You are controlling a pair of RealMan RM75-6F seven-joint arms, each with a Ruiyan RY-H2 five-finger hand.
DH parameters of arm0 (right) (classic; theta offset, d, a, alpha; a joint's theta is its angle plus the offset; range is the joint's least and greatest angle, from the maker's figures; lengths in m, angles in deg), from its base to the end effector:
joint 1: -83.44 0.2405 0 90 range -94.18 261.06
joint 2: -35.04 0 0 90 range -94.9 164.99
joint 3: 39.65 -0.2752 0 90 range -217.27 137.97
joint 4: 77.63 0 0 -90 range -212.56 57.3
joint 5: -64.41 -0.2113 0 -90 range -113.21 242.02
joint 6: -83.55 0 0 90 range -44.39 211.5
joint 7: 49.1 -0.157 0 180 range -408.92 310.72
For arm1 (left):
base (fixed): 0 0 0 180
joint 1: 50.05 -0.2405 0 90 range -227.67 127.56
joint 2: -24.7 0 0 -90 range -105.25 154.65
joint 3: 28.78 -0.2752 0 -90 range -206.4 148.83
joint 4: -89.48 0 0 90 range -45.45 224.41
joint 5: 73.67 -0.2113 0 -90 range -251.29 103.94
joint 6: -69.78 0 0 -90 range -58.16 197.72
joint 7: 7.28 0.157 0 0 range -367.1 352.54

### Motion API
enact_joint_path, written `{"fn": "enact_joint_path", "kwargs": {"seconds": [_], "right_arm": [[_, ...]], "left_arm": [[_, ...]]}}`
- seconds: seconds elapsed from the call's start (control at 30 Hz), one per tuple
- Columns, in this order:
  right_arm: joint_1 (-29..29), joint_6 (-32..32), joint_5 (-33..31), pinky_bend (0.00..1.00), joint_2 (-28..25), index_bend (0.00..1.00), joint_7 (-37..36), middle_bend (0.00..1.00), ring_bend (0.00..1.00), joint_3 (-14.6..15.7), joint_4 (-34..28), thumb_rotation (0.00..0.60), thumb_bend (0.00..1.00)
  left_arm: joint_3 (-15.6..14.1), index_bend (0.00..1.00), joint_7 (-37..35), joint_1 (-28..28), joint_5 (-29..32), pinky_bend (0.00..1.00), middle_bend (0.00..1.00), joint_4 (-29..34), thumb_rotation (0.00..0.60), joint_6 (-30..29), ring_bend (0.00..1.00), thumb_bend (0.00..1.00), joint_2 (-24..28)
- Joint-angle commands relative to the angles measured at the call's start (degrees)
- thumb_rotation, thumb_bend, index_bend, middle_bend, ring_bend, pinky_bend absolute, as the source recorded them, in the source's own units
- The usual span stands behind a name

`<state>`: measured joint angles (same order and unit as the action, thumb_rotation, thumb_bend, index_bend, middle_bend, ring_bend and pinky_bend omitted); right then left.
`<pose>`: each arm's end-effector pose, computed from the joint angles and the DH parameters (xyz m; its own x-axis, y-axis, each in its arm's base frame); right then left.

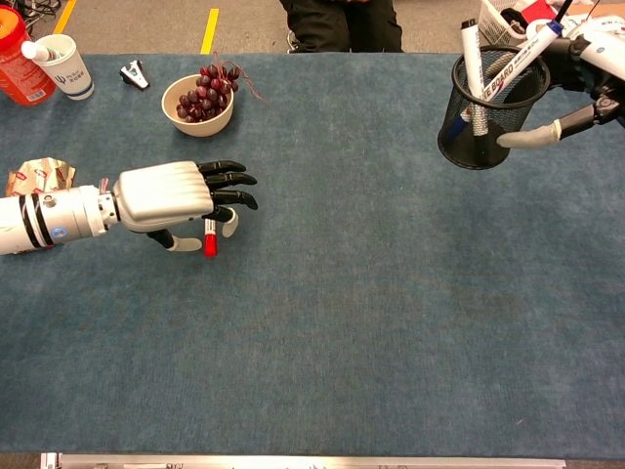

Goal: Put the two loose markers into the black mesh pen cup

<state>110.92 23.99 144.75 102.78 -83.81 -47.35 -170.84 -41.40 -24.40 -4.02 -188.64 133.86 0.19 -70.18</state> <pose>-0.2433 -0.3196 0.0962 -0.2095 -0.3593 0.9094 -0.9587 -0.1074 -0.2633 -0.2194 0.3424 -0.0485 0.7582 0.0389 0.6509 0.3090 -0.9005 -0.3061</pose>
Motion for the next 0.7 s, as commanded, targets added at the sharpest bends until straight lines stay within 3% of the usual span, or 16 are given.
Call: {"fn": "enact_joint_path", "kwargs": {"seconds": [0.03, 0.7], "right_arm": [[-0.02, 0.07, -0.11, 0.31, 0.05, 0.56, -0.13, 0.49, 0.38, -0.06, 0.14, 0.6, 0.37], [-0.32, 0.11, -0.34, 0.31, 0.21, 0.56, -0.72, 0.49, 0.38, -0.32, 0.56, 0.6, 0.37]], "left_arm": [[-0.64, 0.43, -0.47, 0.29, -0.05, 0.0, 0.18, -1.34, 0.6, -0.56, 0.01, 0.27, -0.76], [-3.1, 0.44, -1.97, 0.88, 1.01, 0.0, 0.18, -5.58, 0.6, -1.59, 0.01, 0.27, -3.01]]}}
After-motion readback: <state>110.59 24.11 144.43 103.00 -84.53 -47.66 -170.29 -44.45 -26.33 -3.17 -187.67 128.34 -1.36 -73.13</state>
